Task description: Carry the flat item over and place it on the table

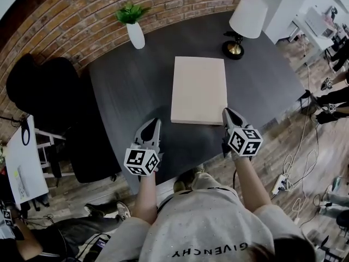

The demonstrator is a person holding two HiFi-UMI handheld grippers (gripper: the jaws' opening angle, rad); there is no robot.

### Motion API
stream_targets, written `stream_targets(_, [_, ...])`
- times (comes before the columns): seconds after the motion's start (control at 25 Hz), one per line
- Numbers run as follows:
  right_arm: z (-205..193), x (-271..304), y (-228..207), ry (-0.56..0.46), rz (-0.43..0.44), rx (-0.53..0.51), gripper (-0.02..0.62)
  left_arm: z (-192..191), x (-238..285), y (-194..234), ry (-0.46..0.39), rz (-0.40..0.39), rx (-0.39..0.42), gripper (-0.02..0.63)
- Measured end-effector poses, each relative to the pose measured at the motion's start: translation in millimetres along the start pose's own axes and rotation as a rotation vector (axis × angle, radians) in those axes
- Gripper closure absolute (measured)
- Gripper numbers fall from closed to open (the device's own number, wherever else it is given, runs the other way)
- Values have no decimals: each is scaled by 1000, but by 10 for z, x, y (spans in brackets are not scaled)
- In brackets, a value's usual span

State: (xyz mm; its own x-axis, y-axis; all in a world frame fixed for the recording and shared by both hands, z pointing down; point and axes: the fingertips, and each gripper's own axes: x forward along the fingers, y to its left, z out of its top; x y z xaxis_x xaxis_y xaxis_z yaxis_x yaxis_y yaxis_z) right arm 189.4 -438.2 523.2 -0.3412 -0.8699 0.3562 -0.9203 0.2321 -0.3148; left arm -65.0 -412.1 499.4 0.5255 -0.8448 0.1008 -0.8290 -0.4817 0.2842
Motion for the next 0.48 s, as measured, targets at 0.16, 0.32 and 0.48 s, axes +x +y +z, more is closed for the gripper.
stream_targets(0.16, [61, -130, 78, -30, 12, -7, 597, 37, -17, -80, -6, -18, 6, 609])
stream_targets(0.32, [121, -275, 163, -64, 18, -25, 597, 83, -57, -151, -15, -37, 17, 609])
stream_targets(0.48, [163, -426, 275, -96, 28, -65, 597, 136, -122, -239, -26, -54, 30, 609])
